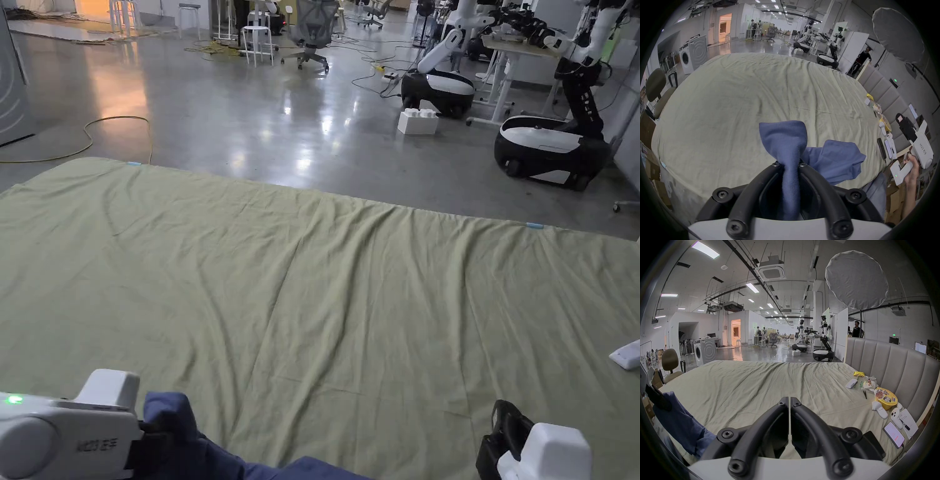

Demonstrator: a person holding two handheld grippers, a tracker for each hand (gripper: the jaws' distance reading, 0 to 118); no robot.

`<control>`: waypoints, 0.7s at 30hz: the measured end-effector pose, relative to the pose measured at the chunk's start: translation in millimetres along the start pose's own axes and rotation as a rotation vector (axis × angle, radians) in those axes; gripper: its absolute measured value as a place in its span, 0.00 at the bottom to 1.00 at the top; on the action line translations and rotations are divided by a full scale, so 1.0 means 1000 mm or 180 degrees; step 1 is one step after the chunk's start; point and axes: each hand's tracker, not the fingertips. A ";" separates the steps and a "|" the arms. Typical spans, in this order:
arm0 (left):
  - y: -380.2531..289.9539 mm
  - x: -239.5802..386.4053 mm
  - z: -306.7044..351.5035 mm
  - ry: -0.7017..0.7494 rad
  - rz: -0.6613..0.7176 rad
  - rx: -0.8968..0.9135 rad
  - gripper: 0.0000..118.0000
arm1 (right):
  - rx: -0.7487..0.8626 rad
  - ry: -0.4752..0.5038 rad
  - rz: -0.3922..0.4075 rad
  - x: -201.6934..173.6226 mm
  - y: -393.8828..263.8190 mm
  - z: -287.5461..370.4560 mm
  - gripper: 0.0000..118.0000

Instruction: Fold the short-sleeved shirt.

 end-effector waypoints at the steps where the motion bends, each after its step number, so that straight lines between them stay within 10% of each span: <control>1: 0.000 0.003 -0.002 0.0024 -0.0023 -0.0003 0.10 | 0.0000 0.0001 0.0001 0.001 0.000 0.000 0.02; 21: -0.025 0.153 -0.082 -0.0392 -0.0165 -0.0259 0.11 | -0.0104 -0.0087 -0.0059 0.014 -0.012 0.007 0.02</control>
